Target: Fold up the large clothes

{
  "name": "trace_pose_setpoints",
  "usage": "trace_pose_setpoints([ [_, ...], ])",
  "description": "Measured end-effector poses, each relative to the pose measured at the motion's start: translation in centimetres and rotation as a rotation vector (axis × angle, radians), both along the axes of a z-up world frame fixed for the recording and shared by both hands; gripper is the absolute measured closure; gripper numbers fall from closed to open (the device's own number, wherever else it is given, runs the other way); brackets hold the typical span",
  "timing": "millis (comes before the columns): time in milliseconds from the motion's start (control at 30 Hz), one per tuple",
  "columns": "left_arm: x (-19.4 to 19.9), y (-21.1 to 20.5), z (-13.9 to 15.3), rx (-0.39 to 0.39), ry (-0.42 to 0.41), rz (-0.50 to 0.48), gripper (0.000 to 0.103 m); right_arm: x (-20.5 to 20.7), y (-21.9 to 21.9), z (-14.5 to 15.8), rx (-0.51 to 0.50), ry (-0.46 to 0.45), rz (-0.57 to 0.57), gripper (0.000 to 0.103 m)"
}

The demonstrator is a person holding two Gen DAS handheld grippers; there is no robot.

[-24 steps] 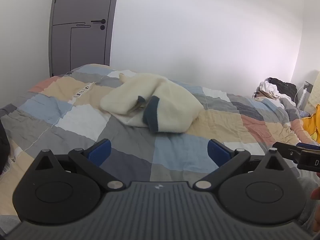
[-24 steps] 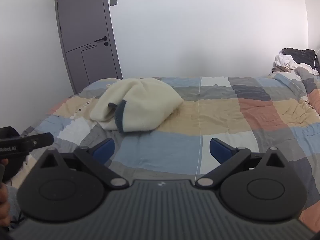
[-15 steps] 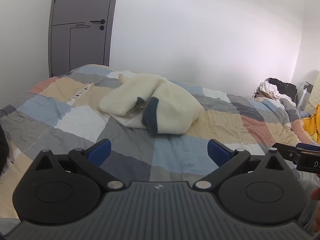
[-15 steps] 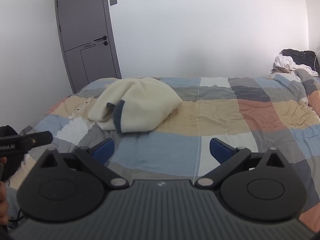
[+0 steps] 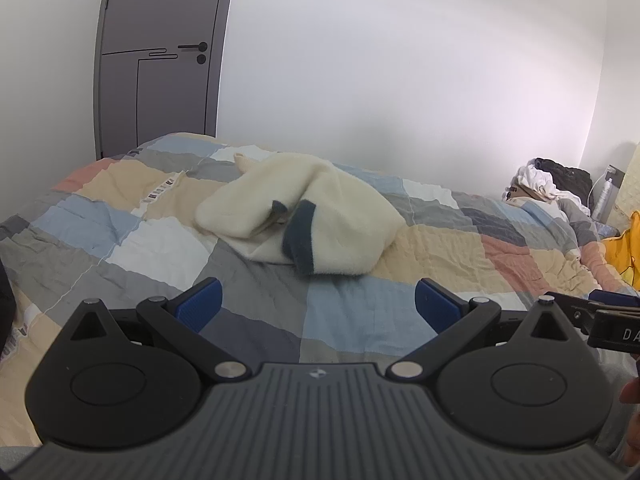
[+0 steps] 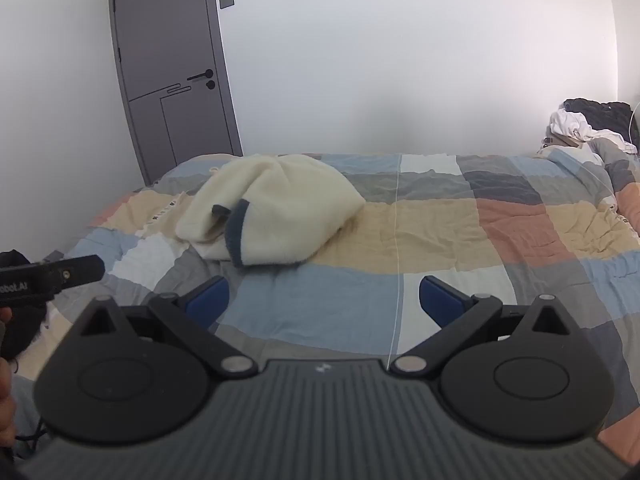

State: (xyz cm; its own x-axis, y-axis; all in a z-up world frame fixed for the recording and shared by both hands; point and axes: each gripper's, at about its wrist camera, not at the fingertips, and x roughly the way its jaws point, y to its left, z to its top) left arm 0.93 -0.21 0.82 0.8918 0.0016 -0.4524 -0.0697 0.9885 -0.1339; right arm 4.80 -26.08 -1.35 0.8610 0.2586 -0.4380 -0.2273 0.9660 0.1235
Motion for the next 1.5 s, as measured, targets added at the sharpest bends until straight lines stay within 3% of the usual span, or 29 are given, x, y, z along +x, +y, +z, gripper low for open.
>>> trace_pose_setpoints([
  [1500,-0.7,1.2,0.8,0.001,-0.028,0.023,0.000,0.6,1.7,0.8,-0.018,0.004,0.038,0.000],
])
